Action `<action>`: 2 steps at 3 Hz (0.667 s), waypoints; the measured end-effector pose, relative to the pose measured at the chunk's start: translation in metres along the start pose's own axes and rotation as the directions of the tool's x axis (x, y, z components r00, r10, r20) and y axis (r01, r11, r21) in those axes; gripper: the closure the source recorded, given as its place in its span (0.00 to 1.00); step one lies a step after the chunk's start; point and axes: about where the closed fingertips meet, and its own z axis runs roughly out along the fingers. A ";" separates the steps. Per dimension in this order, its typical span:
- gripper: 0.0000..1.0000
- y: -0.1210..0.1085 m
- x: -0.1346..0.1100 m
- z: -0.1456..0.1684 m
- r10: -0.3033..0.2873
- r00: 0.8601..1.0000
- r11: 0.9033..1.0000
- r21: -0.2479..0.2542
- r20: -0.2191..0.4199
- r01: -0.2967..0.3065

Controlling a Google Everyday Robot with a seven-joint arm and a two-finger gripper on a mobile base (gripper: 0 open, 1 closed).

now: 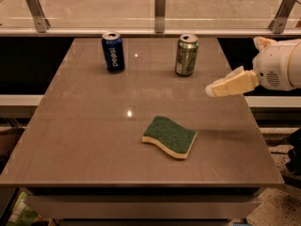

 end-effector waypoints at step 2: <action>0.00 -0.009 -0.007 0.014 0.078 0.991 0.997 -0.022 0.105 -0.076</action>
Offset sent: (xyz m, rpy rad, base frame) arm 0.0382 0.0014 -0.0024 0.2531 -0.0516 -0.0046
